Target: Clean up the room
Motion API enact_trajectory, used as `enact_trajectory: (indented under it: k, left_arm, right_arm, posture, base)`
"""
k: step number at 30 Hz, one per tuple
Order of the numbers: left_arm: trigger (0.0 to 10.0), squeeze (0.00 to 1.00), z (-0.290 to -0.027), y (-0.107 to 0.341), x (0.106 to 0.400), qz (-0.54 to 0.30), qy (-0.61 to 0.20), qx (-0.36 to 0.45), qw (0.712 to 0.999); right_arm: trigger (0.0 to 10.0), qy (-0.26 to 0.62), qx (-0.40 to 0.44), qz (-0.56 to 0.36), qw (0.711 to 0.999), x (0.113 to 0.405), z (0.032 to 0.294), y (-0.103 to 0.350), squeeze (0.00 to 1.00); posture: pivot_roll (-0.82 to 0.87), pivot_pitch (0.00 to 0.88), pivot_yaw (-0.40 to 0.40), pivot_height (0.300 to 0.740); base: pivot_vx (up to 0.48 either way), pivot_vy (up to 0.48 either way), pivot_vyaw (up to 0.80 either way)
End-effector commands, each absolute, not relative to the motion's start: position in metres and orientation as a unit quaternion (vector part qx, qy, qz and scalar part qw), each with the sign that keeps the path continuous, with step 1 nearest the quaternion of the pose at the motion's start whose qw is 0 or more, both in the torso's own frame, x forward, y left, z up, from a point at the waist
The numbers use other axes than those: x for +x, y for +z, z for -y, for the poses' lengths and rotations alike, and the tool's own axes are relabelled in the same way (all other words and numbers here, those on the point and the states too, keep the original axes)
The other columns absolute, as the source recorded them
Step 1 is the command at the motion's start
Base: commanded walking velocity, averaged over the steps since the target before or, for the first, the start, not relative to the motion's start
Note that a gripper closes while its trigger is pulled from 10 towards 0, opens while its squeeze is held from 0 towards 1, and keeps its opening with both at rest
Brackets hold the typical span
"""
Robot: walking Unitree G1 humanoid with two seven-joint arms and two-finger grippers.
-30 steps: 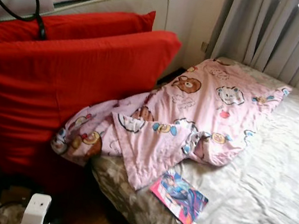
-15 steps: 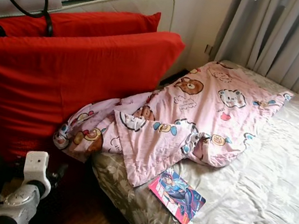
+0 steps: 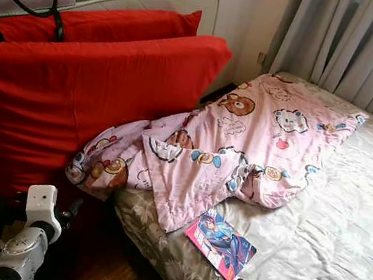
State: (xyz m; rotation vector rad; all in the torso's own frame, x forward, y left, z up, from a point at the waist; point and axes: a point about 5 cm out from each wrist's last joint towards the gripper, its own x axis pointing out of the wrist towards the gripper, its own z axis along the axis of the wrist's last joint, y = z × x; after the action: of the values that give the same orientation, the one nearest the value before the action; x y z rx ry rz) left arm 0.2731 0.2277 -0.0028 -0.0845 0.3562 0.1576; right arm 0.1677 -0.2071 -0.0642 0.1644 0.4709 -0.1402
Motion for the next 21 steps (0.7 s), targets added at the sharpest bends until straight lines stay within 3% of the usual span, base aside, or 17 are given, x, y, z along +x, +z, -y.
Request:
enact_trajectory:
  k: [1, 2, 3, 4, 5, 7, 15, 21]
  left_arm:
    - [10.0, 0.00, -0.230, -0.005, 0.270, -0.181, 0.081, -0.041, 0.979]
    - [10.0, 0.00, -0.230, -0.005, 0.270, -0.181, 0.081, -0.041, 0.979]
    - [10.0, 0.00, -0.230, -0.006, 0.269, -0.182, 0.080, -0.042, 0.979]
    - [10.0, 0.00, -0.230, -0.006, 0.269, -0.182, 0.080, -0.042, 0.979]
    - [10.0, 0.00, -0.229, -0.006, 0.269, -0.182, 0.080, -0.043, 0.979]
    - [10.0, 0.00, -0.228, -0.006, 0.269, -0.180, 0.079, -0.044, 0.979]
    - [10.0, 0.00, -0.230, -0.003, 0.272, -0.171, 0.079, -0.041, 0.981]
    - [10.0, 0.00, -0.230, 0.016, 0.285, -0.110, 0.071, -0.028, 0.991]
  right_arm:
    - [10.0, -0.071, 0.092, -0.220, 0.969, 0.167, 0.208, -0.063, 0.00]
    - [10.0, -0.071, 0.092, -0.220, 0.969, 0.167, 0.208, -0.063, 0.00]
    - [10.0, -0.049, 0.079, -0.154, 0.984, 0.218, 0.204, -0.035, 0.00]
    - [10.0, -0.049, 0.079, -0.154, 0.984, 0.218, 0.204, -0.035, 0.00]
    - [10.0, -0.041, 0.072, -0.110, 0.990, 0.261, 0.202, -0.006, 0.00]
    - [10.0, -0.038, 0.061, -0.077, 0.995, 0.299, 0.200, 0.026, 0.00]
    - [10.0, -0.042, 0.064, -0.065, 0.995, 0.297, 0.201, 0.026, 0.00]
    - [10.0, -0.049, 0.066, -0.059, 0.995, 0.300, 0.202, 0.029, 0.00]
  posture:
    - [0.03, 0.000, -0.021, 0.740]
    - [0.03, 0.000, -0.021, 0.740]
    - [0.03, 0.000, -0.024, 0.740]
    - [0.03, 0.000, -0.024, 0.740]
    - [0.03, 0.000, -0.029, 0.740]
    - [0.03, 0.000, -0.028, 0.740]
    - [0.02, 0.000, -0.013, 0.740]
    - [0.02, 0.000, -0.009, 0.740]
  base:
    - [0.000, 0.000, 0.00]
    - [0.000, 0.000, 0.00]
    - [0.000, 0.000, 0.00]
    - [0.000, 0.000, 0.00]
    - [0.000, 0.000, 0.00]
    - [0.000, 0.000, 0.00]
    - [0.000, 0.000, 0.00]
    - [0.000, 0.000, 0.00]
